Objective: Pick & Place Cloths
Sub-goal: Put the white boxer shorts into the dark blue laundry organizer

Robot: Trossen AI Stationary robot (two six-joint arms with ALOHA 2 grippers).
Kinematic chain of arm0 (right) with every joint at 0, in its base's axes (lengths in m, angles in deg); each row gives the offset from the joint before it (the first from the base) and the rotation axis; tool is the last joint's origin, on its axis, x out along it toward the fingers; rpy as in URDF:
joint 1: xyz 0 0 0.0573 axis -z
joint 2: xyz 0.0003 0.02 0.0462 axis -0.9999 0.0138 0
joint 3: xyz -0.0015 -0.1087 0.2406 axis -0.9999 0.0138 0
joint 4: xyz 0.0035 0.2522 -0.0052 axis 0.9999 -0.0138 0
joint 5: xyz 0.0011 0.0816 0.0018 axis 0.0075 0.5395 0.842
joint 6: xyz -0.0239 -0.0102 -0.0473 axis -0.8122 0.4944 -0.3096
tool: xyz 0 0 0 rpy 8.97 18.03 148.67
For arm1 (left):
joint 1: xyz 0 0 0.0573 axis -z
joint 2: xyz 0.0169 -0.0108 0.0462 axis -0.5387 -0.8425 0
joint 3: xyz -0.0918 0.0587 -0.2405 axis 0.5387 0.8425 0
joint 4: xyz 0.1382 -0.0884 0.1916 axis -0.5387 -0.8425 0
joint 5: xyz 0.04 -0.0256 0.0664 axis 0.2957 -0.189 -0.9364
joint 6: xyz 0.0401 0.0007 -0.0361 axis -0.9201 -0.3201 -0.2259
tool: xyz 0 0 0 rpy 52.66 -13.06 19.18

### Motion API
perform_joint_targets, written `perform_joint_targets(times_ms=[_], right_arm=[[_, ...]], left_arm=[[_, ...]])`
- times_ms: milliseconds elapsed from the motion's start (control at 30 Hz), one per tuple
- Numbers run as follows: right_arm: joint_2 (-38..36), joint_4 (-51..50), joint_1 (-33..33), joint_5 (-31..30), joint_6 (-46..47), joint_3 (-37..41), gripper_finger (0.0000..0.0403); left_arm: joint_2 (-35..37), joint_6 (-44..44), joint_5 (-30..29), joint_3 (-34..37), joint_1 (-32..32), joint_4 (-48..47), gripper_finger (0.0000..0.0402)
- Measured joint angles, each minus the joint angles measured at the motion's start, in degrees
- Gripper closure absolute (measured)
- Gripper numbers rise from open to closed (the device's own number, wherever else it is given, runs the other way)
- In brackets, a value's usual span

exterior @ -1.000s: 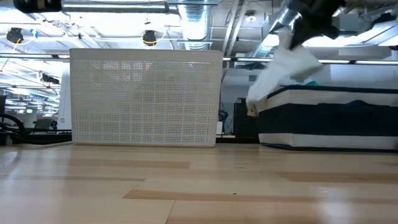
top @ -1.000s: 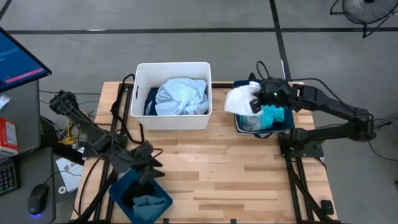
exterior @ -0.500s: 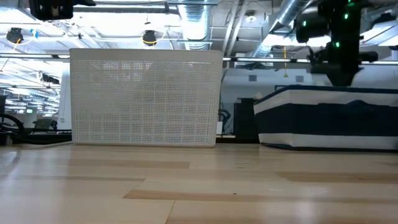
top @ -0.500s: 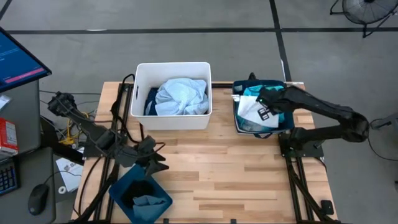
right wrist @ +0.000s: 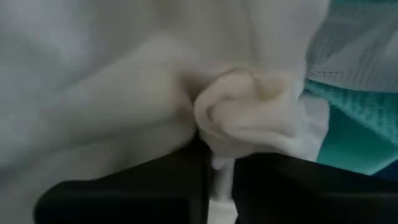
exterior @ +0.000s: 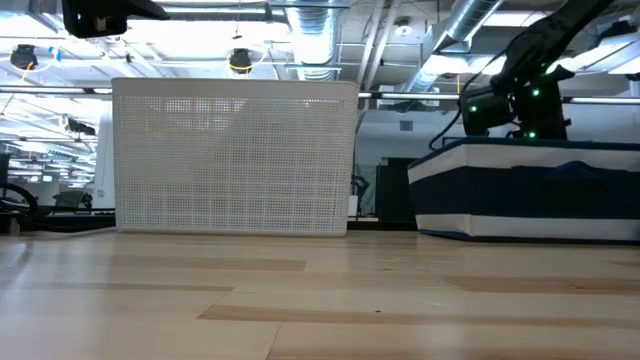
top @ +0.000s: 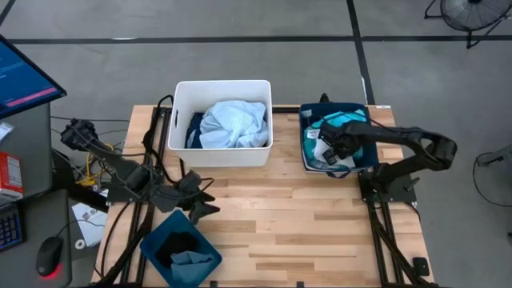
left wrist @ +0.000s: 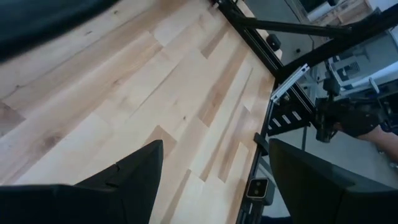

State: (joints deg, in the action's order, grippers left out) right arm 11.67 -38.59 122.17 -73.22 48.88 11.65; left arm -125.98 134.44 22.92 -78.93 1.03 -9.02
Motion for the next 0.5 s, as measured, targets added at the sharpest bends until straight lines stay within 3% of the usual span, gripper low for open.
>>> perform_joint_targets(times_ms=[200, 500], right_arm=[[-0.7, -0.3, -0.3, 0.8, -0.6, -3.2, 0.0318], [-9.7, -4.0, -0.3, 4.5, -1.1, -13.4, 0.0202]], left_arm=[[0.0, 0.0, -1.7, 0.0, 0.0, -0.1, 0.0128], [0.7, -2.6, -4.5, 0.0, 0.0, 0.1, 0.0128]])
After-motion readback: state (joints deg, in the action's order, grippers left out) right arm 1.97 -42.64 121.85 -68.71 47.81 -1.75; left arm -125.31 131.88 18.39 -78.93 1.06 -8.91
